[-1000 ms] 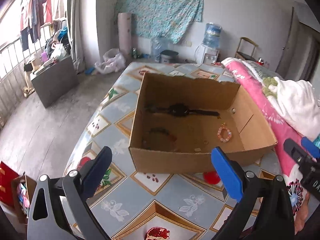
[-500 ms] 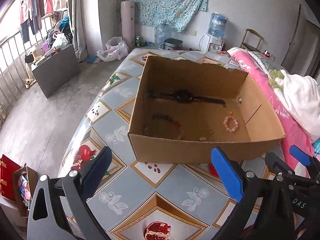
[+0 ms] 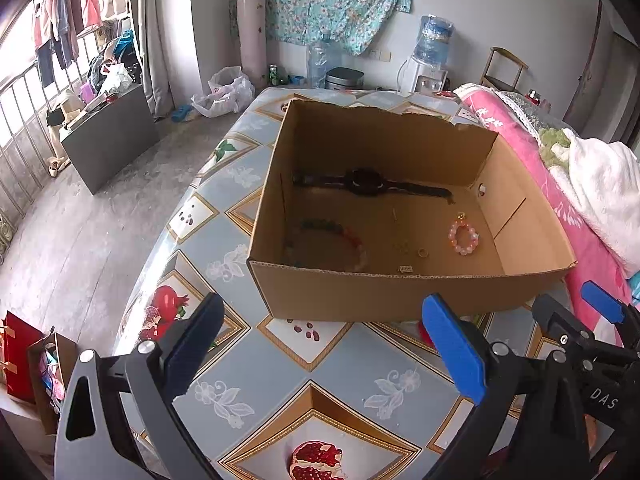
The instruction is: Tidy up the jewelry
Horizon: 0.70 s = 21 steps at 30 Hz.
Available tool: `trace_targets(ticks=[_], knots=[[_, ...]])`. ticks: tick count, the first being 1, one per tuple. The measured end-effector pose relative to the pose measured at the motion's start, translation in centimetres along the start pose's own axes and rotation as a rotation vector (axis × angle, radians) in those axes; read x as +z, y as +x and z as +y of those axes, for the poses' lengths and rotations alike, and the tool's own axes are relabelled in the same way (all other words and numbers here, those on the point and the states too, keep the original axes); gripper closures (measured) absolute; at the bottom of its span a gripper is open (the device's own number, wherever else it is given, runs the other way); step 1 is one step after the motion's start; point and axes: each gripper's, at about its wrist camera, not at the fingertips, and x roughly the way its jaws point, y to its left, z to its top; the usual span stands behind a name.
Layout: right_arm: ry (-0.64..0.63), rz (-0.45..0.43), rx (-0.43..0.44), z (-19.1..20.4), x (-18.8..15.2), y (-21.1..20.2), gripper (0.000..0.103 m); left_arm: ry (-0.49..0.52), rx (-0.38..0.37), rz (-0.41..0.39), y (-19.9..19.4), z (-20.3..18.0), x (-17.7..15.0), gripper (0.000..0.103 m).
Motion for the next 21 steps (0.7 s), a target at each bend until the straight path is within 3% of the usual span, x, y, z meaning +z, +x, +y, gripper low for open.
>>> trace_targets(ticks=[21], knots=[[0.007, -0.009, 0.01, -0.46, -0.02, -0.23, 0.008, -0.012, 0.021, 0.004, -0.49, 0.42, -0.31, 0.005]])
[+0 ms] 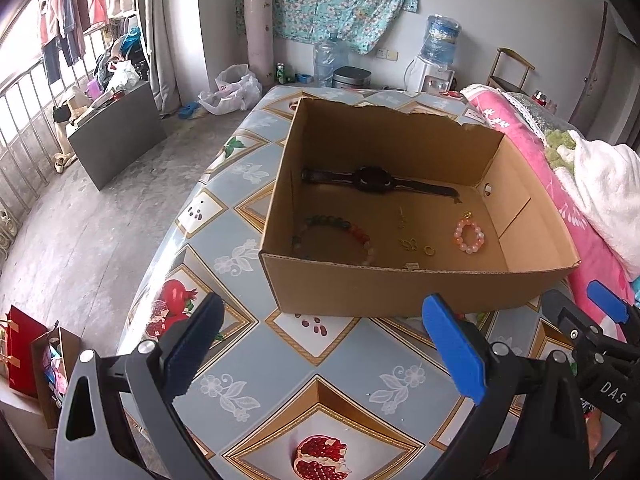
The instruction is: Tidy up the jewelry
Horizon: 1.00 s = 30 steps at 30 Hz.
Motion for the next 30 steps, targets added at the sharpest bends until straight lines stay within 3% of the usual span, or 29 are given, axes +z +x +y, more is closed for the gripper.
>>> trace_targets(ticks=[30], knots=[[0.01, 0.009, -0.001, 0.17, -0.09, -0.02, 0.008, 0.004, 0.011, 0.005, 0.18, 0.08, -0.27, 0.005]])
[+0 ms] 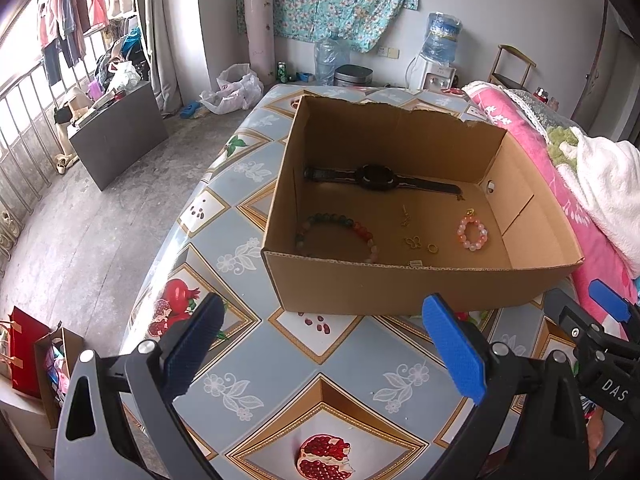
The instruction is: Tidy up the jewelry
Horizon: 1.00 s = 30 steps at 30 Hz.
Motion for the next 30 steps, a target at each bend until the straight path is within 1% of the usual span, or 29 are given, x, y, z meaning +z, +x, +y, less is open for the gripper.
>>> trace_targets(ticks=[30], knots=[[-0.005, -0.001, 0.006, 0.06, -0.19, 0.27, 0.008, 0.003, 0.005, -0.002, -0.21, -0.26, 0.14, 0.005]])
